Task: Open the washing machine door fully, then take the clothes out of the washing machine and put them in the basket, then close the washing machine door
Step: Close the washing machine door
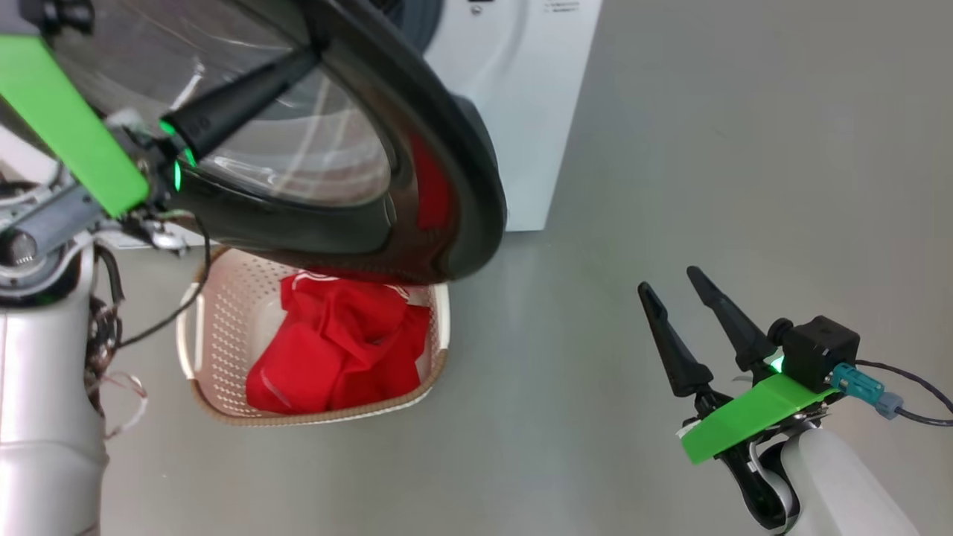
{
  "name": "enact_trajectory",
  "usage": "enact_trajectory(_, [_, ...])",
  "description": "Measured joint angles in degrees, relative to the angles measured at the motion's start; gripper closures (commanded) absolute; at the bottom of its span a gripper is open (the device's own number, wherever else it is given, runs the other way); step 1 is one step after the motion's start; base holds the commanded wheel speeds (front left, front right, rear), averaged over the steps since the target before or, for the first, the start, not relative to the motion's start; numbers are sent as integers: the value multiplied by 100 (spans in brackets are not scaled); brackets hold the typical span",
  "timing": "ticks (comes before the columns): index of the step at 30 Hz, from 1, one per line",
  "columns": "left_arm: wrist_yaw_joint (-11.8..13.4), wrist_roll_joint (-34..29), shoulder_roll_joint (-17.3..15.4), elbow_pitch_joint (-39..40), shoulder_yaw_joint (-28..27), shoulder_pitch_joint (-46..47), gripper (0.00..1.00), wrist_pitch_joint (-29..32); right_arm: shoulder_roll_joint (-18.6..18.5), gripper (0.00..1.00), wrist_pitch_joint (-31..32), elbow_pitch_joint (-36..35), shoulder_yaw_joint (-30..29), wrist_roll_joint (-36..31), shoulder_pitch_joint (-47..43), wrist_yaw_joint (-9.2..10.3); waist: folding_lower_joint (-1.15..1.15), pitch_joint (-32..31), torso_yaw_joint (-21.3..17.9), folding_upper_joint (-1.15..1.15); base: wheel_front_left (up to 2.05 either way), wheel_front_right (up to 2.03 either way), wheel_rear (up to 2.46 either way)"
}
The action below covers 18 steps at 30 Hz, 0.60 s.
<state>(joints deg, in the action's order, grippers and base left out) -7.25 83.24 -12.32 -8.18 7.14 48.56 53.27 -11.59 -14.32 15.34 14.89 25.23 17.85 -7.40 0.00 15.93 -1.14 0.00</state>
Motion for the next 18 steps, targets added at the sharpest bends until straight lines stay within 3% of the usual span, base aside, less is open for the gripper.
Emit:
enact_trajectory(12, [0, -27, -134, -280, 59, 85, 100, -472, 3, 0, 0, -4, -97, -7, 5, 0, 0, 63, 19, 0, 0, 0, 0])
enact_trajectory(18, [0, 103, -218, -257, 15, -524, 100, -897, -46, 0, 0, 10, -101, -7, 4, 0, 0, -53, 177, 0, 0, 0, 0])
